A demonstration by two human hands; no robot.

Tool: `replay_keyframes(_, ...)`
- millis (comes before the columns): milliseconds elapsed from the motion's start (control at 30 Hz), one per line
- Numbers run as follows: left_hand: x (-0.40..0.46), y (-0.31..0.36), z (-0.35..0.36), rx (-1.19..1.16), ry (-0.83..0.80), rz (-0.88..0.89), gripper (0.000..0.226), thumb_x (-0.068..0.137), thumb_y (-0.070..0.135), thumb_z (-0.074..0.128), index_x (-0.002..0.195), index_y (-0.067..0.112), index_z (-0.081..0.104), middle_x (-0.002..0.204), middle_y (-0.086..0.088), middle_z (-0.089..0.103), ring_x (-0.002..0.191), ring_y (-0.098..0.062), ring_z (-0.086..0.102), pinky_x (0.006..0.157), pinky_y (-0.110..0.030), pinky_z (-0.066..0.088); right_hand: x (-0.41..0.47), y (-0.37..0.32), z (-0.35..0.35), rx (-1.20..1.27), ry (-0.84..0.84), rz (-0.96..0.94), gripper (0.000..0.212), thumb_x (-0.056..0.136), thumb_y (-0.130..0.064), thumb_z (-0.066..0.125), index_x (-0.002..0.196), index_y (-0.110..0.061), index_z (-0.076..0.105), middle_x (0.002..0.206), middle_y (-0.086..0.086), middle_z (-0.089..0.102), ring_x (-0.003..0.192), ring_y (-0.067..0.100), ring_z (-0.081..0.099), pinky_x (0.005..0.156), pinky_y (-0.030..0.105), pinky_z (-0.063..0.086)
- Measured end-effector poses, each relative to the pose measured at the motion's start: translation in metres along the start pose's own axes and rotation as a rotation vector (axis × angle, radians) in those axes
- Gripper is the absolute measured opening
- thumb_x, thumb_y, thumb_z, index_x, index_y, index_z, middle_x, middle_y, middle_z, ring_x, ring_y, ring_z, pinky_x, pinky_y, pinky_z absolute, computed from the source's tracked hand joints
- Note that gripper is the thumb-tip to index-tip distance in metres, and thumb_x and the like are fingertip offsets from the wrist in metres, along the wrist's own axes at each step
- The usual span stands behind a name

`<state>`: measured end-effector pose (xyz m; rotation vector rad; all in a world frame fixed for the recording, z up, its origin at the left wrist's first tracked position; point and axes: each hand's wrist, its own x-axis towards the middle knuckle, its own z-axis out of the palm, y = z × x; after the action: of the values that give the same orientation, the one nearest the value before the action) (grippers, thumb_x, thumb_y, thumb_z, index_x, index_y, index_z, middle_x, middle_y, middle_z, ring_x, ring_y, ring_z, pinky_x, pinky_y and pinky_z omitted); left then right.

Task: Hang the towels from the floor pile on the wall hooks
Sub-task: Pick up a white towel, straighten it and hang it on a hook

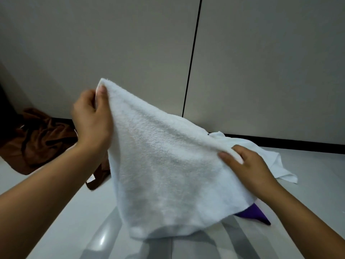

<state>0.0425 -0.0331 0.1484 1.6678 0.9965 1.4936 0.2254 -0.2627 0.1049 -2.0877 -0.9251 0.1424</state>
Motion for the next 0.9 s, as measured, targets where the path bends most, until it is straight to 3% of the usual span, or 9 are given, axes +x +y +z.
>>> replay_keyframes(100,0.0,-0.011,-0.001,0.04,0.033,-0.064,0.038,0.099,0.037,0.04,0.064,0.022,0.035,0.064,0.007,0.037,0.057,-0.003,0.033,0.056,-0.02,0.031,0.004,-0.013,-0.01,-0.058,0.113,-0.07,0.035,0.09,-0.043,0.048,0.076,-0.011,0.052,0.069,-0.001,0.055,0.065,0.009,0.05,0.058,0.014,0.037)
replay_keyframes(200,-0.003,-0.016,0.001,0.079,0.063,-0.095,0.042,0.1,0.037,0.037,0.063,0.019,0.031,0.063,0.006,0.034,0.055,-0.005,0.03,0.051,-0.015,0.031,0.006,-0.031,-0.022,-0.194,0.206,-0.175,0.054,0.082,-0.059,0.031,0.086,-0.01,0.053,0.069,0.001,0.056,0.067,0.019,0.054,0.062,0.036,0.044)
replay_keyframes(267,-0.008,-0.018,0.002,0.12,0.072,-0.111,0.043,0.1,0.036,0.036,0.062,0.018,0.031,0.063,0.005,0.035,0.054,-0.006,0.031,0.046,-0.01,0.031,0.006,-0.039,-0.028,-0.295,0.271,-0.239,0.058,0.083,-0.062,0.027,0.088,-0.01,0.054,0.066,0.001,0.055,0.064,0.024,0.054,0.061,0.038,0.047)
replay_keyframes(333,-0.013,-0.023,0.003,0.179,0.063,-0.128,0.043,0.101,0.036,0.035,0.062,0.017,0.03,0.063,0.004,0.036,0.054,-0.007,0.032,0.046,-0.014,0.028,0.005,-0.042,-0.031,-0.357,0.32,-0.281,0.058,0.089,-0.062,0.029,0.088,-0.009,0.055,0.063,0.002,0.054,0.061,0.026,0.054,0.059,0.039,0.048)
replay_keyframes(400,-0.018,-0.03,0.005,0.225,0.048,-0.139,0.044,0.1,0.035,0.035,0.062,0.015,0.03,0.063,0.003,0.036,0.055,-0.009,0.032,0.051,-0.03,0.024,0.002,-0.043,-0.029,-0.427,0.315,-0.301,0.055,0.088,-0.057,0.029,0.087,-0.008,0.055,0.059,0.0,0.05,0.057,0.025,0.052,0.055,0.037,0.047)
replay_keyframes(533,-0.025,-0.049,0.005,0.285,-0.021,-0.151,0.045,0.1,0.031,0.037,0.06,0.01,0.031,0.06,-0.003,0.037,0.054,-0.012,0.032,0.05,-0.032,0.024,-0.001,-0.044,-0.024,-0.449,0.207,-0.289,0.047,0.091,-0.048,0.032,0.091,-0.007,0.055,0.062,-0.003,0.05,0.062,0.024,0.053,0.058,0.036,0.046)
replay_keyframes(667,-0.024,-0.079,0.005,0.467,-0.257,-0.255,0.038,0.097,0.025,0.043,0.066,0.004,0.043,0.062,-0.008,0.044,0.059,-0.021,0.039,0.05,-0.031,0.024,0.0,-0.053,-0.02,-0.41,0.074,-0.29,0.042,0.093,-0.045,0.033,0.101,-0.011,0.055,0.08,0.002,0.061,0.077,0.024,0.058,0.072,0.042,0.05)
replay_keyframes(800,-0.031,-0.096,0.007,0.604,-0.499,-0.412,0.03,0.09,0.018,0.055,0.064,0.008,0.044,0.062,-0.007,0.044,0.058,-0.02,0.039,0.052,-0.028,0.028,-0.004,-0.064,-0.014,-0.441,0.001,-0.386,0.04,0.09,-0.049,0.029,0.092,-0.017,0.052,0.07,-0.006,0.052,0.073,0.022,0.054,0.064,0.034,0.042)
replay_keyframes(900,-0.04,-0.083,0.013,0.73,-0.76,-0.396,0.019,0.088,0.017,0.058,0.073,0.01,0.048,0.073,-0.002,0.048,0.067,-0.018,0.045,0.053,-0.025,0.033,-0.007,-0.07,-0.013,-0.466,-0.009,-0.448,0.036,0.092,-0.048,0.032,0.09,-0.017,0.052,0.073,-0.004,0.057,0.075,0.024,0.055,0.063,0.034,0.039)
